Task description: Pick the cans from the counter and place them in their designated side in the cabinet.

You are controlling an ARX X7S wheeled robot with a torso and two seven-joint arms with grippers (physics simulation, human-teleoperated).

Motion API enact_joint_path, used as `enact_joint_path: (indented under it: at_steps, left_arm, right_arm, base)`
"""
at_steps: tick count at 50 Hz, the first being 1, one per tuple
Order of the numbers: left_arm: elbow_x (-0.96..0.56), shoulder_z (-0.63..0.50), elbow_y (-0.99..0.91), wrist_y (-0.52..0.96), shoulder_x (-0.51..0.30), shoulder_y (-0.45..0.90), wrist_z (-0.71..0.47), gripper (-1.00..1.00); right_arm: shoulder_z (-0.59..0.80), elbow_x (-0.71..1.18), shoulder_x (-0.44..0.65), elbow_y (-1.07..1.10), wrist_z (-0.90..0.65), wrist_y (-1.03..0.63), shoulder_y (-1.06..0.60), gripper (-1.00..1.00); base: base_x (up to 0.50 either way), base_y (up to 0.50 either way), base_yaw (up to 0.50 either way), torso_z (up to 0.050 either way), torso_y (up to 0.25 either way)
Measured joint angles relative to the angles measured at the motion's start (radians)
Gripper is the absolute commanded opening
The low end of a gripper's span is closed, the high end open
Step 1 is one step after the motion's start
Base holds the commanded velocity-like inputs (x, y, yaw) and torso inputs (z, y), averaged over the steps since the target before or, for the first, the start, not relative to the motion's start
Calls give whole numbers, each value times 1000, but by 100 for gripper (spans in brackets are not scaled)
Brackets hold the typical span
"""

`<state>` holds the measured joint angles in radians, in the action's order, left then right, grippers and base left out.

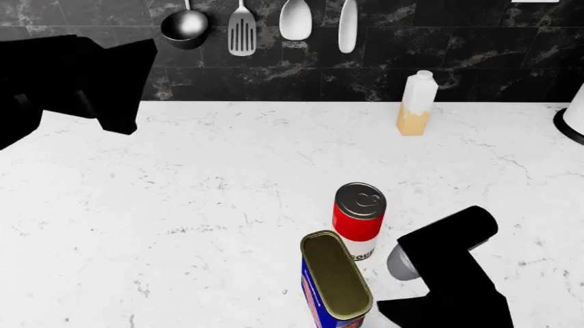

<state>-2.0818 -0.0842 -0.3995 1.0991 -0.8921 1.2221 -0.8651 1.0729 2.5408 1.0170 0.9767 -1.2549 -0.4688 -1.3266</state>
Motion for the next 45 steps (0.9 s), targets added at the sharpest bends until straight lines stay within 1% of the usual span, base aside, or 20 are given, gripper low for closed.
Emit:
enact_joint_path:
  at_steps: [18, 38, 39, 45]
  left_arm:
    - [21, 9, 0, -6, -2, -20, 20, 100]
    - [38, 20, -5, -16, -5, -48, 38, 100]
    - [38, 20, -6, -16, -5, -49, 39, 100]
    - [35, 23, -10, -22, -7, -58, 39, 100]
  right_arm:
    - [35, -76, -53, -31, 7, 14, 70, 100]
    - [45, -121, -75, -38, -11, 9, 101, 100]
    - [45, -123, -76, -39, -11, 8, 101, -100]
    - [55, -139, -86, -50, -5, -4, 99, -100]
  base:
    - [0, 0, 0, 0, 0]
    - [0, 0, 0, -1, 0]
    - [0, 0, 0, 0, 0]
    - [0, 0, 0, 0, 0]
